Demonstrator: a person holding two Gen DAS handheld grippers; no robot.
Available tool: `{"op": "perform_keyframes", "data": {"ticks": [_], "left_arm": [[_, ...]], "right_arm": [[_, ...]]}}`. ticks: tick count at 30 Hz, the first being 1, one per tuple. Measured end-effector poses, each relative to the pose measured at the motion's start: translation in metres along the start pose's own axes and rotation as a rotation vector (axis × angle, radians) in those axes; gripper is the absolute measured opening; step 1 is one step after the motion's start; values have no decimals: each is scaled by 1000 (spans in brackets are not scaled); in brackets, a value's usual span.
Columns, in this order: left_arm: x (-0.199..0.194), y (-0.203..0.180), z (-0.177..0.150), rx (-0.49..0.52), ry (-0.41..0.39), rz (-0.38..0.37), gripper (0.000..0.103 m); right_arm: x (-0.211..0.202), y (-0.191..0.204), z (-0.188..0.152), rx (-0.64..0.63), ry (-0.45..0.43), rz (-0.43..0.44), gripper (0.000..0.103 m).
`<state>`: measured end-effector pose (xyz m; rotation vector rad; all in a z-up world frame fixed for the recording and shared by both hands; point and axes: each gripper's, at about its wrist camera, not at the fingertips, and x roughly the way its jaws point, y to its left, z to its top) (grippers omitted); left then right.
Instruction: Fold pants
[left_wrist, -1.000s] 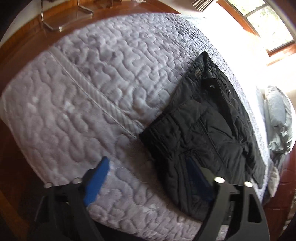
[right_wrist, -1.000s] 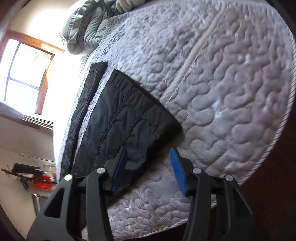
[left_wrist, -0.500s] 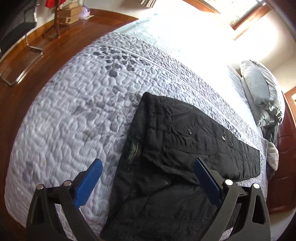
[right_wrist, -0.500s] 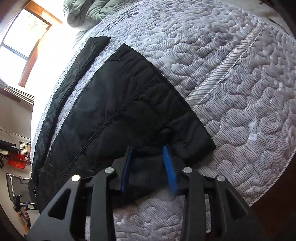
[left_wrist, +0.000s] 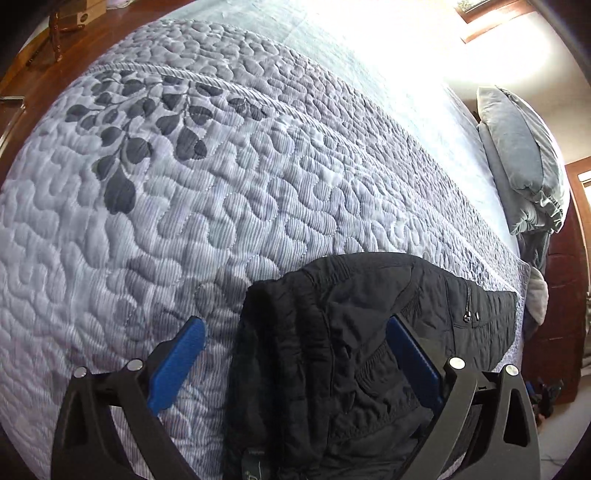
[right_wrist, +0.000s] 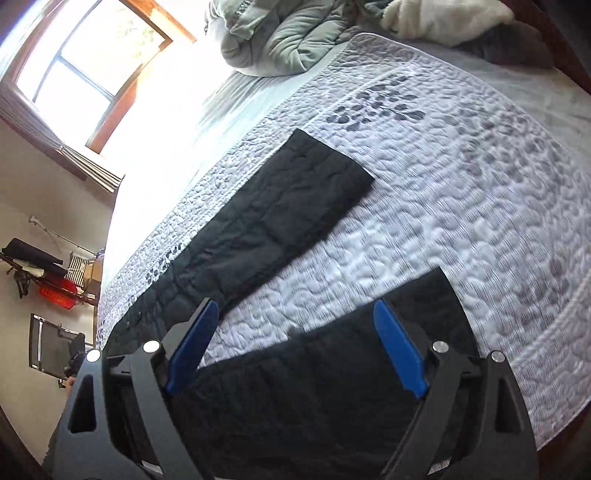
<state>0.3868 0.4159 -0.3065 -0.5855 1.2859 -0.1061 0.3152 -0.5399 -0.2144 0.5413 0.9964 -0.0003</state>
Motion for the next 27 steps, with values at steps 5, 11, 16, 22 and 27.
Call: {"op": "perform_keyframes", "data": {"ticks": [5, 11, 16, 22, 27], "left_arm": [[15, -3, 1, 42, 24, -65, 95], [20, -14, -4, 84, 57, -32, 76], [17, -1, -2, 26, 46, -18, 41], [19, 4, -3, -8, 4, -18, 35], [18, 14, -7, -39, -22, -34, 33]], "right_arm": [[49, 19, 47, -24, 49, 42, 88], [96, 27, 103, -76, 85, 25, 90], [126, 19, 144, -112, 95, -9, 90], [164, -5, 193, -152, 110, -86, 90], [208, -12, 217, -194, 169, -98, 90]]}}
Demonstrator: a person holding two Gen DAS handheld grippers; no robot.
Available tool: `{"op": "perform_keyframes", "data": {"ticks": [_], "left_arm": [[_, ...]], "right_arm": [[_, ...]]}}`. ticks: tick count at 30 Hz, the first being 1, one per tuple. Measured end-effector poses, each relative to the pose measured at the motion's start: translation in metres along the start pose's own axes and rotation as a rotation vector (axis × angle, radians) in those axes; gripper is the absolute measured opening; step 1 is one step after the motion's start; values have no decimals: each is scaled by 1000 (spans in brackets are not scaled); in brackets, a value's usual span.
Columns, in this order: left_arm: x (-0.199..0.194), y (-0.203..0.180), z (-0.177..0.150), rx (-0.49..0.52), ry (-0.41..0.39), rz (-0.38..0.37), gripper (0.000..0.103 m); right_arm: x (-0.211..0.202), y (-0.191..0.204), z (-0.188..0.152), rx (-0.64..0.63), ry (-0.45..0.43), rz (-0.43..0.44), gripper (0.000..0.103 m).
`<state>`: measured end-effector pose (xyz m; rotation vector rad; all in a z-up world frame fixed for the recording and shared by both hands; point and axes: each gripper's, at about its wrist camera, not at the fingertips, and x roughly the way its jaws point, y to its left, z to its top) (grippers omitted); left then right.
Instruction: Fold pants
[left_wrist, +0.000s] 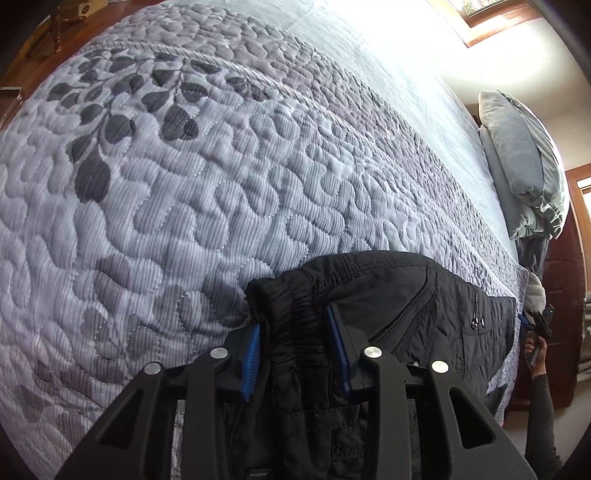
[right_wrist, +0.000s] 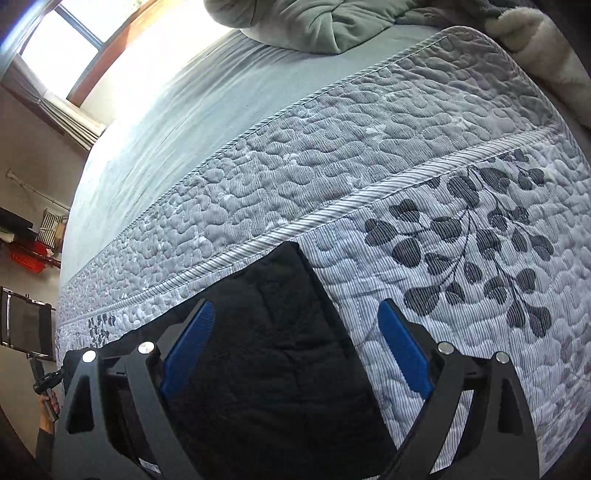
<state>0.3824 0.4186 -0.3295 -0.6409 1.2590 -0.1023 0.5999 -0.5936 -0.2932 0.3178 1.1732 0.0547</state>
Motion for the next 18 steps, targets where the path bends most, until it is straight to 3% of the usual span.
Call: {"op": "perform_keyframes", "data": {"ticks": [3, 9, 13, 15, 16, 18], "left_arm": [[0, 1, -1, -9, -8, -5, 33], [4, 7, 1, -45, 6, -10, 35], [7, 5, 3, -50, 5, 1, 35], [5, 3, 1, -44, 2, 4, 34], [6, -1, 2, -42, 0, 9, 34], [7, -8, 4, -33, 1, 30, 32]], "right_arm": [[19, 7, 13, -24, 24, 44, 90], [51, 20, 23, -111, 101, 10, 91], [52, 23, 22, -122, 117, 94, 91], [55, 28, 18, -151, 145, 96, 91], [57, 31, 17, -163, 152, 92, 89], [57, 31, 15, -159, 156, 92, 68]]}}
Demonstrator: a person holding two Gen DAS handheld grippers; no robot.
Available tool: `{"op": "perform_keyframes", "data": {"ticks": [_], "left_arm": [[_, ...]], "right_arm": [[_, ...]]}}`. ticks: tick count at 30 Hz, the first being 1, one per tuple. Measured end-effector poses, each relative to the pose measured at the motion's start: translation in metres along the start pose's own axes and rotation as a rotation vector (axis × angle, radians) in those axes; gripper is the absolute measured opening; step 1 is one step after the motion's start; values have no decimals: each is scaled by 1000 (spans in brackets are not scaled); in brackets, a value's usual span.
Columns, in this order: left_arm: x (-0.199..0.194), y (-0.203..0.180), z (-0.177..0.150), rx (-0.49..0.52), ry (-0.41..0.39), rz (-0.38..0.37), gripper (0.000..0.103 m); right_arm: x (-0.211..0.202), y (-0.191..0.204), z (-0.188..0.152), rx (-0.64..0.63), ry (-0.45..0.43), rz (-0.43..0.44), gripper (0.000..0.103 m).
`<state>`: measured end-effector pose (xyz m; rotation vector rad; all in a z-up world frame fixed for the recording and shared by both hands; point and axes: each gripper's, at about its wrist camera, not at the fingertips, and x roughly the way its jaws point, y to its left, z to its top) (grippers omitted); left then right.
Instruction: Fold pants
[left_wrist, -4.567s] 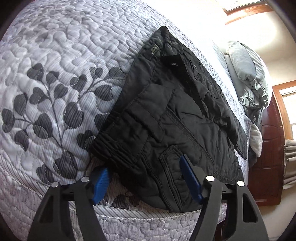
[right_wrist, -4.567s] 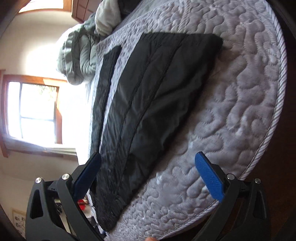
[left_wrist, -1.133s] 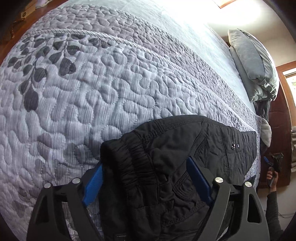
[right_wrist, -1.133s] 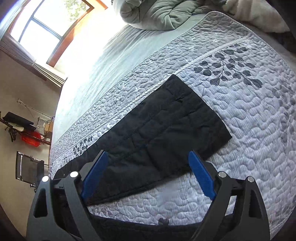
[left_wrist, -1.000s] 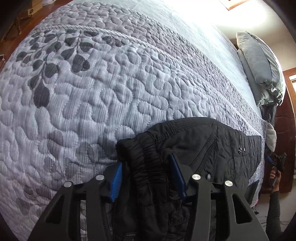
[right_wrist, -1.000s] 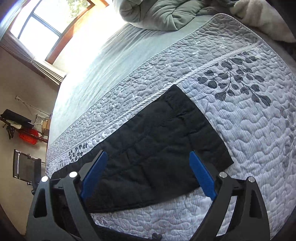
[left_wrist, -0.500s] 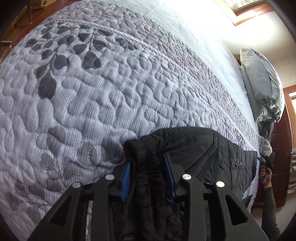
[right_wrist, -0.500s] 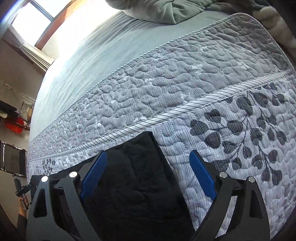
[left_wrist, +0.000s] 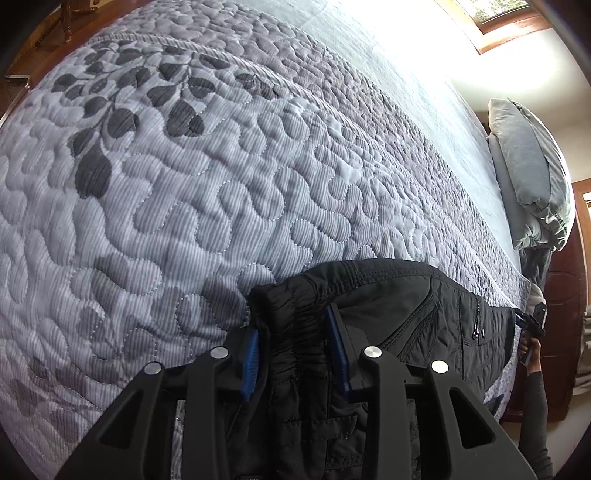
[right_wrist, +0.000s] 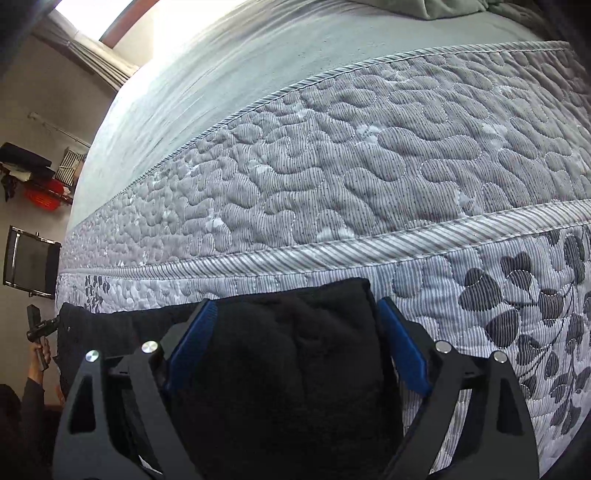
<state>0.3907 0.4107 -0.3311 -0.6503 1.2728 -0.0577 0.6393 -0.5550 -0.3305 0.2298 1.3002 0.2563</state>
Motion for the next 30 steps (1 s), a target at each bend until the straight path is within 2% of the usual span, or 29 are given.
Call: {"op": "perform_keyframes", "data": {"ticks": [1, 2, 3, 4, 13, 22, 30], "left_arm": [[0, -3, 0, 6, -2, 12, 32], [-1, -6, 1, 14, -4, 21, 29], [-3, -8, 1, 21, -9, 28, 16], [-5, -8, 2, 19, -17, 32, 15], [-34, -26, 3, 51, -92, 32, 13], [-64, -54, 11, 87, -127, 12, 13], [-92, -69, 4, 110, -173, -27, 13]], "right_arm": [[-2, -3, -2, 18, -7, 11, 45], [-4, -8, -3, 43, -1, 52, 15], [-8, -8, -5, 44, -17, 62, 15], [-13, -7, -8, 33, -29, 62, 13], [-70, 3, -20, 25, -138, 49, 9], [-125, 23, -24, -6, -190, 19, 8], [-166, 37, -43, -16, -231, -12, 8]]}}
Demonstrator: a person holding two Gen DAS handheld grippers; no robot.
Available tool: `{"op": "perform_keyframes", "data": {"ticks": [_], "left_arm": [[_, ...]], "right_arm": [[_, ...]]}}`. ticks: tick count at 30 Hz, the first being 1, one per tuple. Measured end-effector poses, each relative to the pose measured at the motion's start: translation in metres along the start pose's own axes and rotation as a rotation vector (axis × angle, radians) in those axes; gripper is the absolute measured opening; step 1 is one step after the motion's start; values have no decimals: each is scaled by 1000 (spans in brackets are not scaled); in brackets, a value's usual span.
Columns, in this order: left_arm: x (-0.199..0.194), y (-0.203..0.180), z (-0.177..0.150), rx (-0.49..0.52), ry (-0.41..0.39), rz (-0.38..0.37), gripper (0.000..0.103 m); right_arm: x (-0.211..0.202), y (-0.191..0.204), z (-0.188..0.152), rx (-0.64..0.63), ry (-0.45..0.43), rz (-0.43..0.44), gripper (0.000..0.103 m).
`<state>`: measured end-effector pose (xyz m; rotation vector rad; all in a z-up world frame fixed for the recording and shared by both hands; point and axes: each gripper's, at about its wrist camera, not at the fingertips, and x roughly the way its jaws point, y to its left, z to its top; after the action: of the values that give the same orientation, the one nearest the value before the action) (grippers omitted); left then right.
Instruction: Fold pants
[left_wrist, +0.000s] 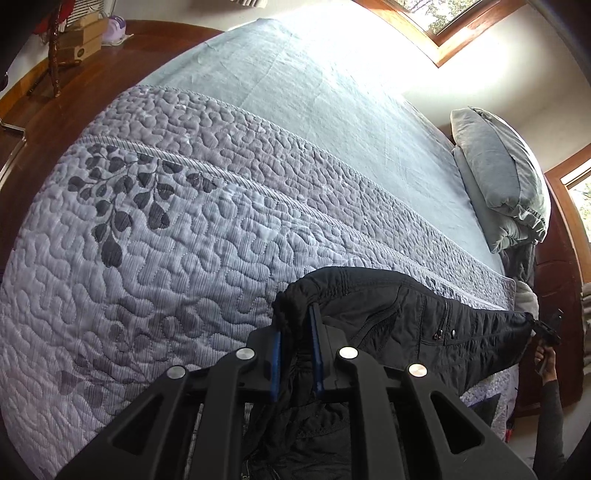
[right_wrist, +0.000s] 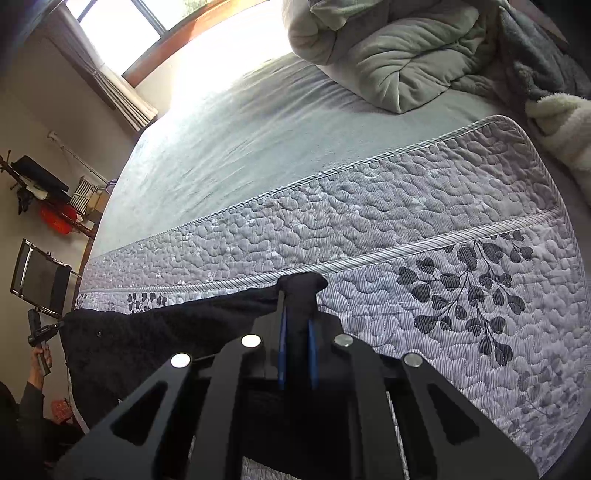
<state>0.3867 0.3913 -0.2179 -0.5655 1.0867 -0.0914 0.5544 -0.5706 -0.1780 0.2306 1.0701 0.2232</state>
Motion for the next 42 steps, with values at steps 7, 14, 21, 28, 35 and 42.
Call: {"op": "perform_keyframes", "data": {"ticks": [7, 14, 21, 28, 35, 42], "left_arm": [[-32, -15, -6, 25, -51, -35, 13], [-64, -24, -20, 42, -89, -58, 13], [-91, -31, -38, 60, -124, -75, 13], [-111, -34, -63, 70, -148, -93, 13], [-128, -35, -86, 70, -156, -99, 13], [-138, -29, -108, 53, -167, -104, 13]], "right_arm": [[-38, 11, -18, -7, -39, -12, 7], [-69, 22, -41, -15, -64, -25, 7], [-101, 28, -68, -29, -91, -32, 7], [-117, 24, -102, -38, -96, -45, 7], [-126, 18, -132, -44, -97, -48, 7], [-133, 15, -158, -63, -104, -64, 7]]}}
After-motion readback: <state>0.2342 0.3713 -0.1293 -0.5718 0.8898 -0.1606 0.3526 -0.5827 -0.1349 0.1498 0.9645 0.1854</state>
